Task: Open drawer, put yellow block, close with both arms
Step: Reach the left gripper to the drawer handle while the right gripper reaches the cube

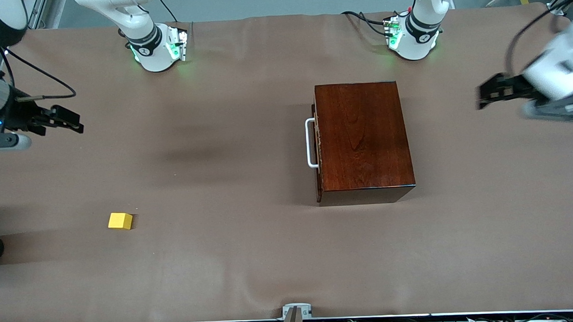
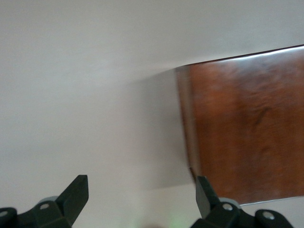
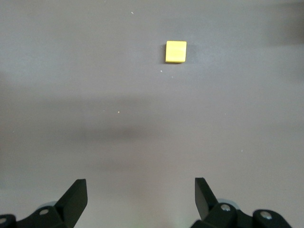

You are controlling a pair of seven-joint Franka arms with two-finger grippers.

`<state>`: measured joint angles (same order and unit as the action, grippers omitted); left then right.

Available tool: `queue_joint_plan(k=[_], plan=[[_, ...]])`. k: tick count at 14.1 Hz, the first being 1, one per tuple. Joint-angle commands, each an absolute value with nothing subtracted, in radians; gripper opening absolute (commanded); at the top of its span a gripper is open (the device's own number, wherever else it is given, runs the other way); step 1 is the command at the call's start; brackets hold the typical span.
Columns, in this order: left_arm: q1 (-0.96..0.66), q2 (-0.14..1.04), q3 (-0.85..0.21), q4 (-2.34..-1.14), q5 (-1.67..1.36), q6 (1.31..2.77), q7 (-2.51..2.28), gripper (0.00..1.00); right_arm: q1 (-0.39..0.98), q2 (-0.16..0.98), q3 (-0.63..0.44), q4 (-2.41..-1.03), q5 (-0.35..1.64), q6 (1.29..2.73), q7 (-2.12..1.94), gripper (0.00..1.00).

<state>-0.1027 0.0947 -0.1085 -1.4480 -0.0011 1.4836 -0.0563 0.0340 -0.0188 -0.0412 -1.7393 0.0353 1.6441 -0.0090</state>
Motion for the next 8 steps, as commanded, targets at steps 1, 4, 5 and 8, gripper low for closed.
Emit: queue_joint_plan(k=[1,4,5,8], plan=[[-0.211,0.164,-0.12,-1.365,-0.014,1.474,-0.223,1.0,0.035,-0.008,-0.04,-1.816,0.025,1.742,-0.005,1.0],[-0.38,0.225,-0.127,-1.35,-0.014,1.537,-0.375,1.0,0.034,0.092,-0.04,-1.829,0.023,1.833,-0.005,1.0],[-0.441,0.251,-0.126,-1.347,-0.012,1.56,-0.462,1.0,0.029,0.124,-0.04,-1.83,0.023,1.863,-0.005,1.0],[-0.573,0.359,-0.124,-1.293,-0.009,1.604,-0.635,1.0,0.026,0.221,-0.041,-1.859,0.021,1.981,-0.005,1.0]])
